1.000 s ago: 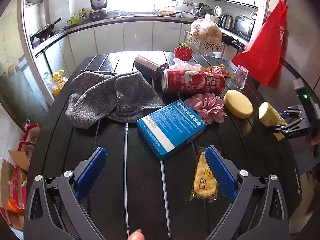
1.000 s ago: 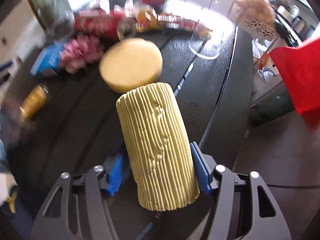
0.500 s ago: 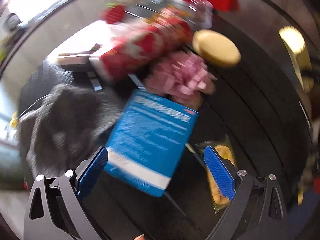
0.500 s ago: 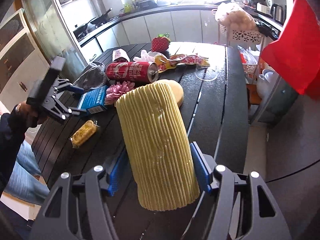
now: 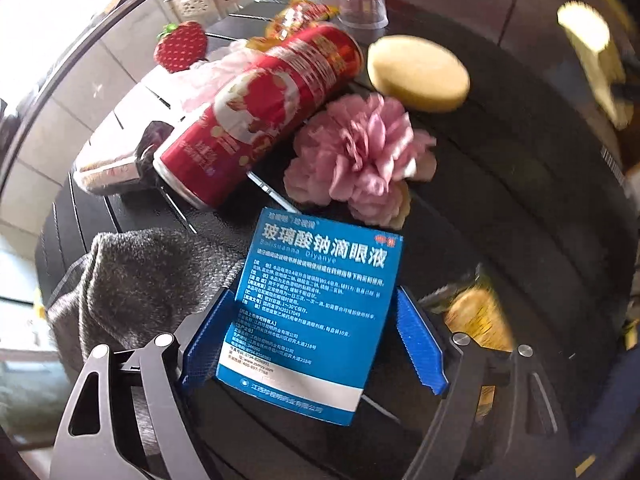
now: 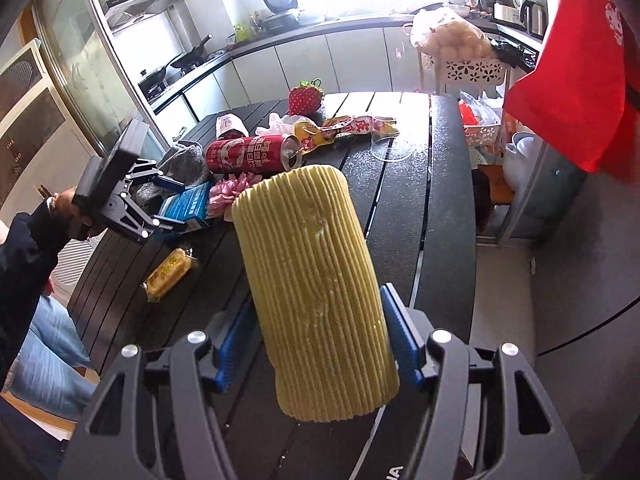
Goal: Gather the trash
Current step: 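Grasp the yellow ridged sponge roll with the right tool while the left tool grasps the blue eye-drop box, then carry both items to the light-blue bin and open both tools to drop them, then grasp the pink paper flower with the right tool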
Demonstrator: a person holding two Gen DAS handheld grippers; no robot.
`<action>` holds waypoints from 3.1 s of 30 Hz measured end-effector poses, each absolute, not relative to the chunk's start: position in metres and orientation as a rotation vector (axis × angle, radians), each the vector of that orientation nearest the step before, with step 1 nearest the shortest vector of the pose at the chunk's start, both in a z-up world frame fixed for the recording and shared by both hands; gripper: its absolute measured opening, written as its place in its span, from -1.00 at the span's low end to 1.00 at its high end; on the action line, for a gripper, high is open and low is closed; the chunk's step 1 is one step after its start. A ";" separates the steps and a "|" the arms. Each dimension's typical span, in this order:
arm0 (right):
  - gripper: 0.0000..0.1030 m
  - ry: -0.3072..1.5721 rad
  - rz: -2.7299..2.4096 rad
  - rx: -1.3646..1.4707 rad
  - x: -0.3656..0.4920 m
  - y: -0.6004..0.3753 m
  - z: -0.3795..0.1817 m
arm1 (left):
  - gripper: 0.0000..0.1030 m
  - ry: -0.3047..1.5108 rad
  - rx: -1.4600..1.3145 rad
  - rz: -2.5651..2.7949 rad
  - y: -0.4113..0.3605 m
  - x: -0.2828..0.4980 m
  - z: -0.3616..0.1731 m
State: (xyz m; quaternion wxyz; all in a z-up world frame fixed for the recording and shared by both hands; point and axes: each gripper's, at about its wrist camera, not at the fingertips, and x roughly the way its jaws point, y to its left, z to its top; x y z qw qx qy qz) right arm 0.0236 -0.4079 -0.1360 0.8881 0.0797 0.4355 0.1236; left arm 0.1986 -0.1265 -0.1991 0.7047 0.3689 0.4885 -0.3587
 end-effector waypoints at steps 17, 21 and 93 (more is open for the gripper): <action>0.20 0.872 0.224 0.177 0.014 -0.410 -0.129 | 0.48 1.067 0.654 -0.788 -0.106 0.200 -0.190; 0.20 0.831 0.194 0.195 -0.007 -0.417 -0.121 | 0.48 0.943 0.532 -0.806 -0.082 0.174 -0.152; 0.94 0.784 0.077 0.090 -0.083 -0.417 -0.119 | 0.85 0.962 0.172 -0.585 -0.150 -0.032 -0.134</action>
